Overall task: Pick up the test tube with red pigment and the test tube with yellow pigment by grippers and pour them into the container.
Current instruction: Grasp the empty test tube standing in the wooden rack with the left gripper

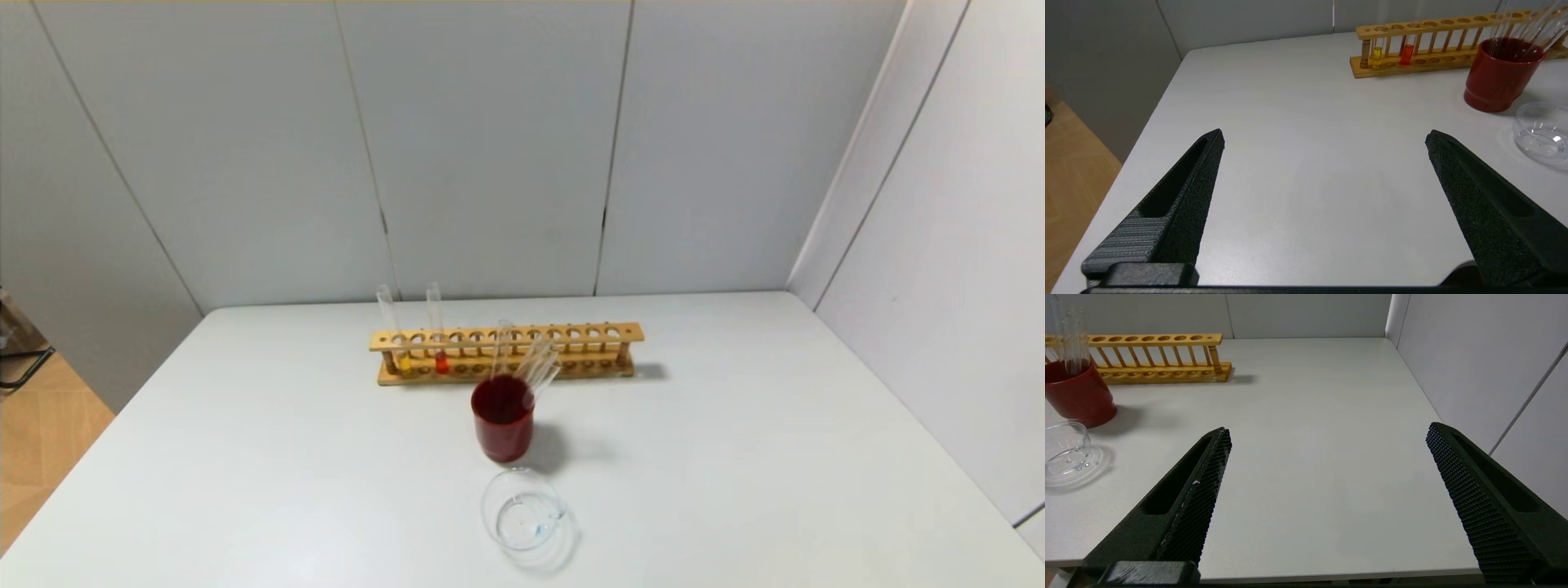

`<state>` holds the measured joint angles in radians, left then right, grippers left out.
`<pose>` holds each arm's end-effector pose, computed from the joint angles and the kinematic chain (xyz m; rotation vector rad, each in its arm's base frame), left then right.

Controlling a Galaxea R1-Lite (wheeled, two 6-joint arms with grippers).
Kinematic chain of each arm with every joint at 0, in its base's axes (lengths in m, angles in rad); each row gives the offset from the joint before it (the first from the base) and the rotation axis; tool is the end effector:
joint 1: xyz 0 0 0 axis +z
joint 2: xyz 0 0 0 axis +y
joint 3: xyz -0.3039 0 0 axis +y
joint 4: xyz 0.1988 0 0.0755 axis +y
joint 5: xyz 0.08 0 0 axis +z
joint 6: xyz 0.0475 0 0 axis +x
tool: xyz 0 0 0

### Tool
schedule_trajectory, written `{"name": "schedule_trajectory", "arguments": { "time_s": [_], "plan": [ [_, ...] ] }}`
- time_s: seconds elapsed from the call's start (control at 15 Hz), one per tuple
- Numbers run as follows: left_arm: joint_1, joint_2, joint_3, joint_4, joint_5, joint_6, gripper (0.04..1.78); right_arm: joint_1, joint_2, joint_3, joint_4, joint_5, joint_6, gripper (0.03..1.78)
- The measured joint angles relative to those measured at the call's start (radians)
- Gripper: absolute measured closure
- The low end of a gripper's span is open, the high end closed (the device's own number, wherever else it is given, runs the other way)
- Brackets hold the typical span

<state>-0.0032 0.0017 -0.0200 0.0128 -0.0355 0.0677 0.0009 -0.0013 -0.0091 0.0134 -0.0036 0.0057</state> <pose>0.0209 -0.0018 0.0803 0.0678 -0.0068 -0.0385 0.0216 -0.0002 0.0768 0.0057 0.0030 -0.0027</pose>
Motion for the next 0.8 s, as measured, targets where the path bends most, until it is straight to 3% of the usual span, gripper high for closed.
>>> {"name": "schedule_trajectory", "arguments": {
  "time_s": [0.2, 0.4, 0.6, 0.8],
  "plan": [
    [0.0, 0.054, -0.143, 0.065, -0.089, 0.013, 0.08, 0.0, 0.0, 0.0, 0.0, 0.0, 0.0, 0.07],
    [-0.006, 0.238, -0.345, 0.111, -0.116, 0.012, 0.08, 0.0, 0.0, 0.0, 0.0, 0.0, 0.0, 0.07],
    [-0.01, 0.492, -0.516, 0.045, -0.126, 0.001, 0.08, 0.0, 0.0, 0.0, 0.0, 0.0, 0.0, 0.07],
    [-0.013, 0.748, -0.602, -0.125, -0.132, -0.008, 0.08, 0.0, 0.0, 0.0, 0.0, 0.0, 0.0, 0.07]
  ]
}}
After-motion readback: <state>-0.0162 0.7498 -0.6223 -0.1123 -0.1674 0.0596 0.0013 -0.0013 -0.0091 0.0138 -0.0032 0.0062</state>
